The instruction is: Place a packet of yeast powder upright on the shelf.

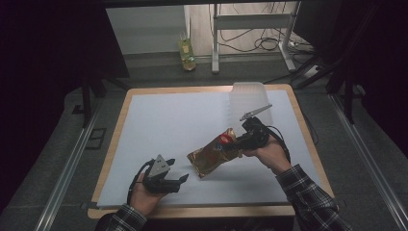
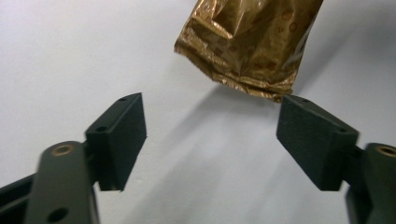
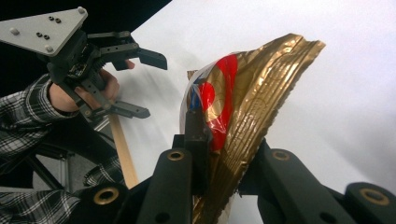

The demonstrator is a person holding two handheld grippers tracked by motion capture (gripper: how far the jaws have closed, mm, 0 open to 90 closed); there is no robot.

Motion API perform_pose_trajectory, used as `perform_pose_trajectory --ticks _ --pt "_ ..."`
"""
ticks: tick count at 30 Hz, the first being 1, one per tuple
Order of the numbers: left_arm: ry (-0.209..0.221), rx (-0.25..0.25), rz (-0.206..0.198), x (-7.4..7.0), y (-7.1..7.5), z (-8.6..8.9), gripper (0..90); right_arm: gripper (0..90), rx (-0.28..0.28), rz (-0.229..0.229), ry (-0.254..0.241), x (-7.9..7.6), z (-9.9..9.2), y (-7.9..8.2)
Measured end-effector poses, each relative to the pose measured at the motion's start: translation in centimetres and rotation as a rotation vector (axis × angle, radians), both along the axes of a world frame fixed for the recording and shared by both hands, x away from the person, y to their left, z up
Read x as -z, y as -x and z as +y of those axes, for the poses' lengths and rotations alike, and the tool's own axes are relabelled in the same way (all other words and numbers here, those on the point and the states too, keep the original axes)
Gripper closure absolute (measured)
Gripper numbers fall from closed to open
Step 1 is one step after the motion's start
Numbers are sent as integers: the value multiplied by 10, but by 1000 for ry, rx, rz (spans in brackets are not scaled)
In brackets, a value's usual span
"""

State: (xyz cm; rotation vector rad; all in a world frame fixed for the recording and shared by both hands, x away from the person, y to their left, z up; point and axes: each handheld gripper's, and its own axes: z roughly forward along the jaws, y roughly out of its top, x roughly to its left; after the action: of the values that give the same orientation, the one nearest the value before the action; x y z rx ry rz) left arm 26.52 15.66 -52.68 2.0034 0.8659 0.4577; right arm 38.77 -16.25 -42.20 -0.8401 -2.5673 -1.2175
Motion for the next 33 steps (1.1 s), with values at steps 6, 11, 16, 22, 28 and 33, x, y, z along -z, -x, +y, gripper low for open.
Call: perform_pose_trajectory --ticks 6,11,16,22,28,33 --pt "30 -31 17 -2 -1 2 122 789 -10 -37 5 -9 -2 -2" --pt "61 -52 15 -3 -2 7 71 788 -21 -76 21 -17 -4 -4" --pt "73 -57 8 -4 -1 10 47 788 -14 -111 42 -24 -6 -6" --pt "58 -61 -2 -4 -1 10 21 789 -25 -151 42 -35 -9 -9" --pt "-23 -76 -28 -1 -1 8 5 789 -36 -185 58 -44 -12 -12" --pt "-45 -94 -60 -1 -1 9 0 789 -47 -211 63 -52 -15 -16"
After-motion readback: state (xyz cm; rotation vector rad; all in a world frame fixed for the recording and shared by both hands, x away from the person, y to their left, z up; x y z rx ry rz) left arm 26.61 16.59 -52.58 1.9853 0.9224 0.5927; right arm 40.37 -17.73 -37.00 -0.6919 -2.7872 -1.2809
